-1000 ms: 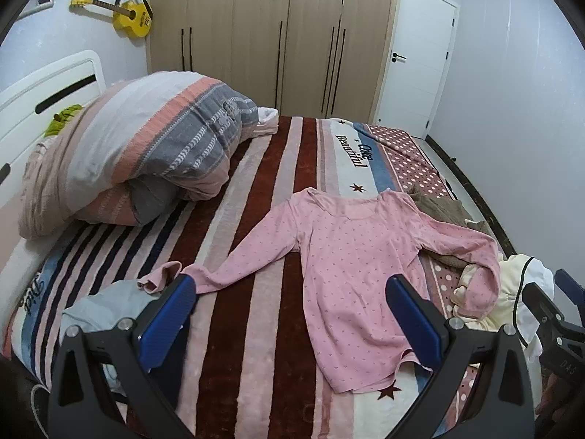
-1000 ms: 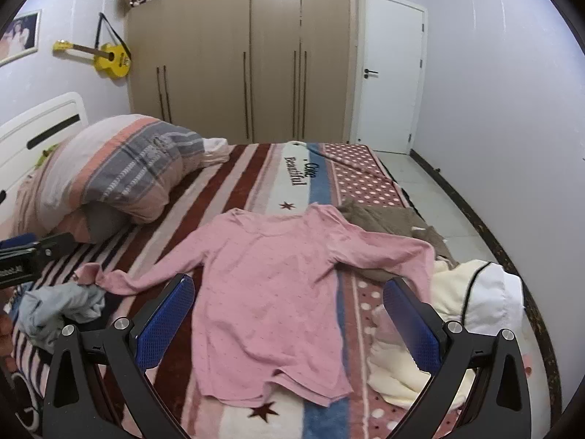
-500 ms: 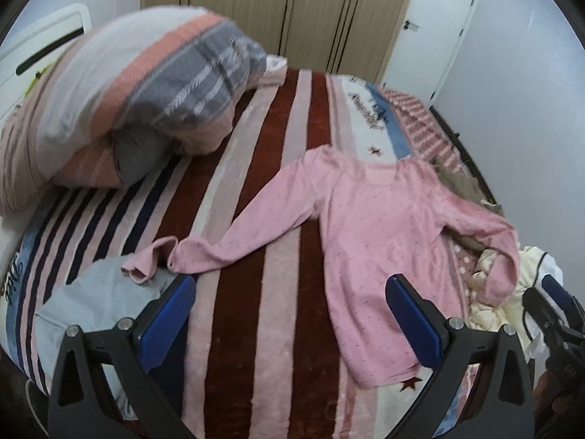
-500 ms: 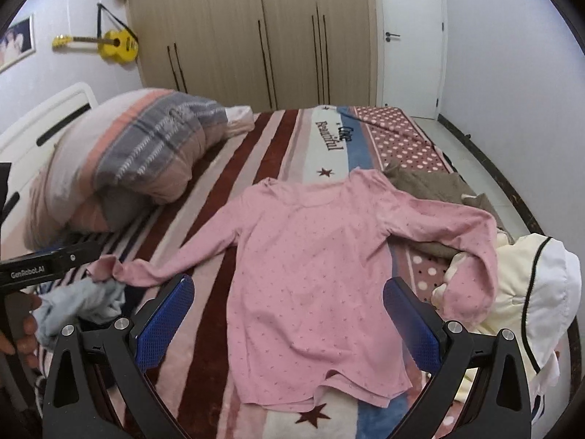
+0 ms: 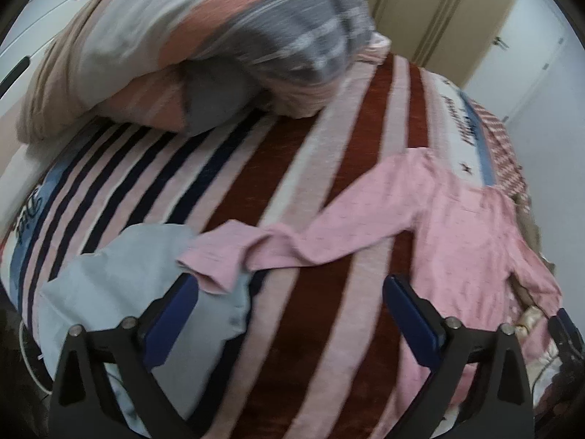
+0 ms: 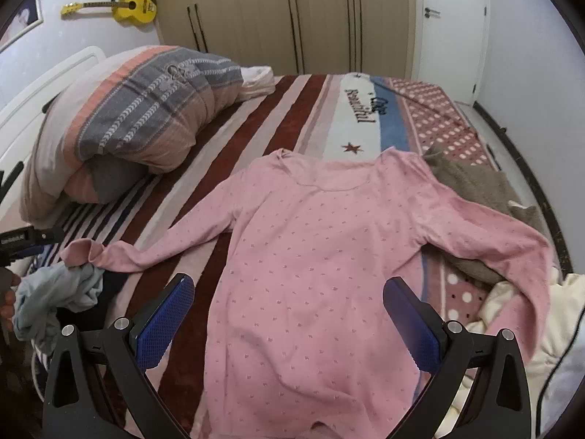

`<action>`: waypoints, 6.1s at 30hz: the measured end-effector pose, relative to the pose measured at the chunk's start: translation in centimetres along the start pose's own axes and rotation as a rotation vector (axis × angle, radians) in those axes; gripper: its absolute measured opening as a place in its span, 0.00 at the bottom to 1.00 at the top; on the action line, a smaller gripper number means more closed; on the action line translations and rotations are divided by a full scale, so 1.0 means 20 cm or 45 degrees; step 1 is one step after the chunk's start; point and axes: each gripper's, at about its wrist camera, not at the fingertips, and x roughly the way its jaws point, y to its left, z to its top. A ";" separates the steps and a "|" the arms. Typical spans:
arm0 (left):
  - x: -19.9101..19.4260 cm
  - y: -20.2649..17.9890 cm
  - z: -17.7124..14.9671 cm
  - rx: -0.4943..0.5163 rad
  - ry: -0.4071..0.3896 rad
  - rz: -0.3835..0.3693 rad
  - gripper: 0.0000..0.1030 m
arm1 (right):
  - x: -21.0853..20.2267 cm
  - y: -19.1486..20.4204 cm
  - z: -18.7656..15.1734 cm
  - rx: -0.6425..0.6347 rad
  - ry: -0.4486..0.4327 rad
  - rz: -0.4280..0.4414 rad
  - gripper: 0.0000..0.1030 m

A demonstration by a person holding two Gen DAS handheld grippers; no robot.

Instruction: Fold small clothes

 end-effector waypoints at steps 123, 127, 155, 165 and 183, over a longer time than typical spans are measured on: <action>0.21 -0.84 -0.28 0.374 0.203 -0.308 0.57 | 0.82 -0.26 -0.33 -0.511 0.608 0.228 0.67; 0.22 -0.80 -0.28 0.356 0.213 -0.323 0.57 | 0.88 -0.23 -0.34 -0.617 0.673 0.140 0.45; 0.21 -0.77 -0.24 0.340 0.183 -0.358 0.57 | 0.45 -0.09 -0.11 -1.042 0.283 -0.188 0.08; 0.22 -0.82 -0.28 0.383 0.205 -0.349 0.57 | 0.59 -0.22 -0.41 -0.807 0.668 0.148 0.22; 0.22 -0.75 -0.26 0.346 0.196 -0.333 0.58 | 0.84 -0.20 -0.13 -0.599 0.615 0.349 0.13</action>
